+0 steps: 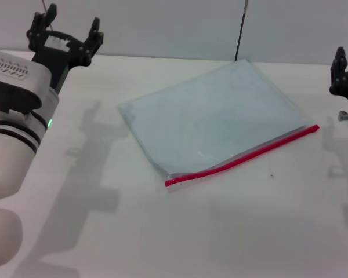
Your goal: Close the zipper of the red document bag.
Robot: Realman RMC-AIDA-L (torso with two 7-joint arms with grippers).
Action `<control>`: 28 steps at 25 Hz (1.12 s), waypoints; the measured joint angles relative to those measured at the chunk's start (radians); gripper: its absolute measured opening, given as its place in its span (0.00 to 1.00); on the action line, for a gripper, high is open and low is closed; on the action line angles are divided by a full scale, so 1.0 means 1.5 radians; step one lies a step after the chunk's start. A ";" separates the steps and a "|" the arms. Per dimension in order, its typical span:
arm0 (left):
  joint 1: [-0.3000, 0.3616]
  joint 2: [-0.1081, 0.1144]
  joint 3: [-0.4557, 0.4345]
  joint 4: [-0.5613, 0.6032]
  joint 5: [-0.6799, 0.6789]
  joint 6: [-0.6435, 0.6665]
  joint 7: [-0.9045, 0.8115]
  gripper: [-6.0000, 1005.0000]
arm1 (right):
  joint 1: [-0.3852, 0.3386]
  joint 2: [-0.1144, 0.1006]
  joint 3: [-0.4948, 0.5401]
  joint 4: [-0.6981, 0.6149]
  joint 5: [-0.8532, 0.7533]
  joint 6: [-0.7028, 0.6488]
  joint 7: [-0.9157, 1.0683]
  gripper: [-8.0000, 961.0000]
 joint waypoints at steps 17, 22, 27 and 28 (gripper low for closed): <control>-0.029 -0.001 0.039 -0.076 -0.096 -0.007 -0.022 0.84 | -0.010 0.003 -0.036 0.028 0.071 0.002 0.040 0.39; -0.035 -0.001 0.039 -0.081 -0.105 -0.007 -0.022 0.84 | -0.006 0.003 -0.037 0.028 0.072 -0.002 0.040 0.39; -0.036 -0.001 0.040 -0.082 -0.110 -0.008 -0.022 0.84 | -0.003 0.003 -0.037 0.029 0.073 -0.003 0.040 0.39; -0.036 -0.001 0.040 -0.082 -0.110 -0.008 -0.022 0.84 | -0.002 0.003 -0.037 0.029 0.073 -0.004 0.041 0.39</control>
